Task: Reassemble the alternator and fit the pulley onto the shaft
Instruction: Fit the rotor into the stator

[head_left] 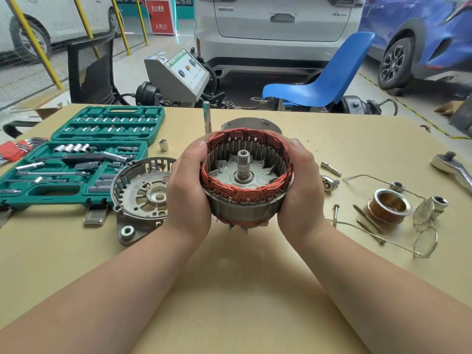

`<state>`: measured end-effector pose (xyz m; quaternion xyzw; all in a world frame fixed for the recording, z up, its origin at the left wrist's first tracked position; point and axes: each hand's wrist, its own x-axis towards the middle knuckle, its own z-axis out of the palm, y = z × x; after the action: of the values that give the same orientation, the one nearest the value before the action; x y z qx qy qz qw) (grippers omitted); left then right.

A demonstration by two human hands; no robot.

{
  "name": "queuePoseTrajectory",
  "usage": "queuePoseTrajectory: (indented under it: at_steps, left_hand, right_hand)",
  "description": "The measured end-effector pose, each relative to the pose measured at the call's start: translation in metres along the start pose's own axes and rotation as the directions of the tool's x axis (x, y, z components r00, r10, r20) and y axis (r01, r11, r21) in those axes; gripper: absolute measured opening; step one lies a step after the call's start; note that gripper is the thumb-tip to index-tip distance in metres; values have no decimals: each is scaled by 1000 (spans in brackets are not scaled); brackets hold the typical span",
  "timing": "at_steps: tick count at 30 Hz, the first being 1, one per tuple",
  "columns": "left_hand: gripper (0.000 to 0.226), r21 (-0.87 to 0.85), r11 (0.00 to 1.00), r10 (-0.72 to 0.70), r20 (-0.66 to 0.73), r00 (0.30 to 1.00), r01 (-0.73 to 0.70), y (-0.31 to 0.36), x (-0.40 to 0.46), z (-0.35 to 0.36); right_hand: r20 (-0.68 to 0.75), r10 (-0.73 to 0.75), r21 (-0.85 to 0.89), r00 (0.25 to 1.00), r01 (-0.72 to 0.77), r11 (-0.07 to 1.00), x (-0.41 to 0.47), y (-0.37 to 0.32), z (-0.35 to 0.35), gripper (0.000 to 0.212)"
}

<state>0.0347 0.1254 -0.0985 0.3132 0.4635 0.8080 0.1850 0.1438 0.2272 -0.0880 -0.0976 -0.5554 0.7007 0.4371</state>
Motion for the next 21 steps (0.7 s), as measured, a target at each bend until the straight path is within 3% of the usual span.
queuePoseTrajectory:
  at_steps: [5,13,17,19,21]
  left_hand:
    - [44,65,995,84,-61,995,-80,5,0,6]
    - [43,57,998,34,-59,998,-31,8,0,8]
    - [45,87,995,53,-38,998,-49,6,-1,4]
    - [45,156,984,90,-31,995,-85,7,-3,4]
    - [42,180,979,100,-11,995,-96,6,-4,2]
  right_hand:
    - [6,40,-66,999,-39,997,2,-2,-1,61]
    - [41,43,-72,998,-40,997,4,-3,-4,62]
    - [75,11,-172,997,2,985,1,-8,-7,49]
    - [92,-91,-395,992,120,911,2,-20,-9,42]
    - [257,-260,-658,931,366,658,8,-39,-8,37]
